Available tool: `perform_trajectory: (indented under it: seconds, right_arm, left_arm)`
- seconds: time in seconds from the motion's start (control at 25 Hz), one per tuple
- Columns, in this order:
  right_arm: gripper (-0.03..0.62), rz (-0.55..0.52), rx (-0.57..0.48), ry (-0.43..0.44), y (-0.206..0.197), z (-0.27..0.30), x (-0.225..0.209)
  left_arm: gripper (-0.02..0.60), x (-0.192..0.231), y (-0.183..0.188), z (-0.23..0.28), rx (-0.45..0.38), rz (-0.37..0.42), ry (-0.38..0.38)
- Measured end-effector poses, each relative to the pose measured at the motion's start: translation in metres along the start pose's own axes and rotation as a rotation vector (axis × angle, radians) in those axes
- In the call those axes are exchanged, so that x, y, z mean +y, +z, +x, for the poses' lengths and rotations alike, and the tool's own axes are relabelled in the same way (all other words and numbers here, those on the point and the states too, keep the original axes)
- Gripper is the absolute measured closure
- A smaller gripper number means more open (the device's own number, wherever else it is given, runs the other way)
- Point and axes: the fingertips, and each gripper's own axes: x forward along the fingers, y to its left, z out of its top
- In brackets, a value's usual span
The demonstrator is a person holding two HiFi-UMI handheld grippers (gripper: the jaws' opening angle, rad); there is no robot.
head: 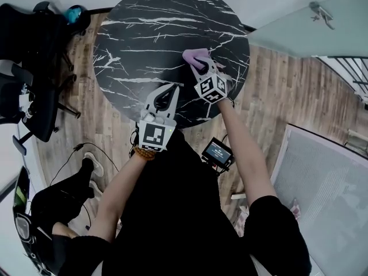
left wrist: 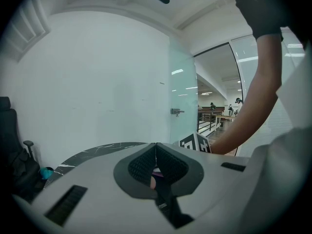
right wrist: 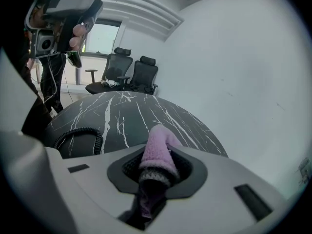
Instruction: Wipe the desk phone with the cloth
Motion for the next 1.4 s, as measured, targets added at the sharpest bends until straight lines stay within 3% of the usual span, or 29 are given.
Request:
perform_trajectory:
  seconds: [1.4]
  right_arm:
    - [0.511, 0.034, 0.035, 0.096, -0.015, -0.007, 0.037]
  left_arm:
    - [0.568, -0.018, -0.005, 0.004, 0.015, 0.019, -0.023]
